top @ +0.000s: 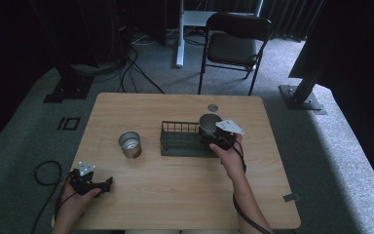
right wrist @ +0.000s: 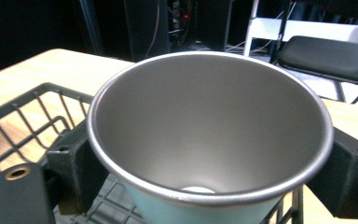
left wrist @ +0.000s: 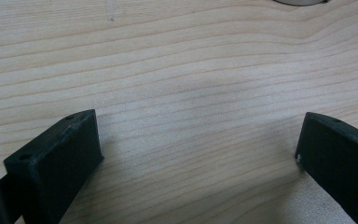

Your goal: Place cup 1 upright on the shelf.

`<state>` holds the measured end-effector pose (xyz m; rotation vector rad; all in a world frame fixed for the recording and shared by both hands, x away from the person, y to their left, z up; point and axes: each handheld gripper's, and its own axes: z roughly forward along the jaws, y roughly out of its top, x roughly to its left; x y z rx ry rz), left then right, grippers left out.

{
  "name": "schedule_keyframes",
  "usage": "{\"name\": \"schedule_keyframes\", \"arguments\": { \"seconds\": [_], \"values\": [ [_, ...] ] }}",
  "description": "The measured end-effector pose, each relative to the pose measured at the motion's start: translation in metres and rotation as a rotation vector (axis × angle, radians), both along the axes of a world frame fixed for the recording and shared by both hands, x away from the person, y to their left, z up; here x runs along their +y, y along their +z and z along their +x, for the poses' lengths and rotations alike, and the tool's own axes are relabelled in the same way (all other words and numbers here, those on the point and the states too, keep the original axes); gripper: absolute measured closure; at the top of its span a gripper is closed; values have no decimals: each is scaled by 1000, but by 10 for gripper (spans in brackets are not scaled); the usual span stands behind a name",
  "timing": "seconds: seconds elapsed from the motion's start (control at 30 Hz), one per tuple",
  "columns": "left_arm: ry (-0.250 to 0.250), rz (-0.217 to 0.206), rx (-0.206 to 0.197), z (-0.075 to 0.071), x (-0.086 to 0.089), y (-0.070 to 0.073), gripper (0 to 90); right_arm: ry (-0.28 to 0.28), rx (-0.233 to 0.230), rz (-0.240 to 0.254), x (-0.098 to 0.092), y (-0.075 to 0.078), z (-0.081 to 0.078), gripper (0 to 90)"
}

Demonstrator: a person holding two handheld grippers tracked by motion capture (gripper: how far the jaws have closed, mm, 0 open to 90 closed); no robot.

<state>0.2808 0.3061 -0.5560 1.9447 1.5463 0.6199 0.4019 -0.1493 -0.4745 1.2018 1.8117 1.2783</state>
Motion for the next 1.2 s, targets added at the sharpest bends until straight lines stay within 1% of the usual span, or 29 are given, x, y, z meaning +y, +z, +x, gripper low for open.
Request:
{"name": "schedule_keyframes", "arguments": {
  "seconds": [0.2,0.27,0.4,0.43,0.5,0.7,0.77,0.83,0.9,0.97,1.2],
  "values": [
    [0,0,0,0,0,0,6,9,4,-10,-3,1,-5,112],
    [0,0,0,0,0,0,6,14,-2,-33,-4,2,-7,112],
    [0,0,0,0,0,0,6,20,-4,-26,-7,2,-11,112],
    [0,0,0,0,0,0,6,22,-3,-37,-9,2,-13,112],
    [0,0,0,0,0,0,6,28,-6,-41,-12,2,-15,112],
    [0,0,0,0,0,0,6,39,-4,-44,-18,2,-21,112],
    [0,0,0,0,0,0,6,43,-5,-29,-21,3,-23,112],
    [0,0,0,0,0,0,6,45,-12,-26,-24,4,-26,112],
    [0,0,0,0,0,0,6,60,-7,-20,-27,3,-29,113],
    [0,0,0,0,0,0,6,70,-3,-27,-30,3,-31,113],
    [0,0,0,0,0,0,6,79,9,-21,-41,1,-41,113]
  ]
}}
